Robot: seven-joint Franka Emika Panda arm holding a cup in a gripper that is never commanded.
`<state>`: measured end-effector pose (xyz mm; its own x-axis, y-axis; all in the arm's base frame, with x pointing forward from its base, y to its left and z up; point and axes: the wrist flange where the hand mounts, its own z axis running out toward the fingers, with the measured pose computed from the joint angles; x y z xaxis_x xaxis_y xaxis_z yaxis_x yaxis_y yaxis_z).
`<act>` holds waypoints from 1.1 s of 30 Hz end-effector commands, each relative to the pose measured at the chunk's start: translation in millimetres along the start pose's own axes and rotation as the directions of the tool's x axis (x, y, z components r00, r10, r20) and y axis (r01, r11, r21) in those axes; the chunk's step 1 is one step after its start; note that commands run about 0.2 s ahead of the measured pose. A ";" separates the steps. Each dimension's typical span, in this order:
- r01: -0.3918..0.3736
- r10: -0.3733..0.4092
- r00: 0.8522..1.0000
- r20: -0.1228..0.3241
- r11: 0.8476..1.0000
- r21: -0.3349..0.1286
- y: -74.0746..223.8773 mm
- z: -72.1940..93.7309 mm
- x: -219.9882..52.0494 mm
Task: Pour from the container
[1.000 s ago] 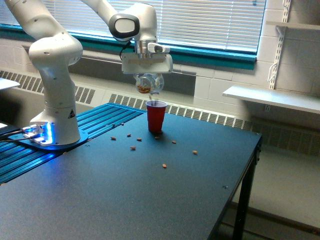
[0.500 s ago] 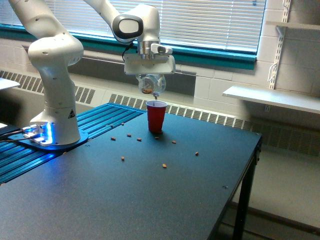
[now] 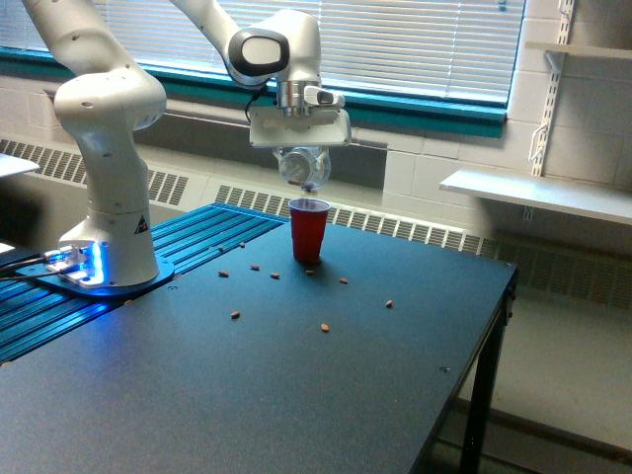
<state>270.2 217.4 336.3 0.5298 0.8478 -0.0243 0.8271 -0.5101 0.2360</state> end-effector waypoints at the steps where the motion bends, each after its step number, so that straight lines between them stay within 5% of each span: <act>1: 0.019 -0.019 1.000 0.007 1.000 -0.013 2.2 -2.0 3.3; 33: 0.095 -0.094 0.995 0.034 0.995 -0.028 -12.6 -0.3 13.0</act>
<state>267.3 230.3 333.6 0.4735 0.8780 -0.0700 0.8583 -0.4420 0.2607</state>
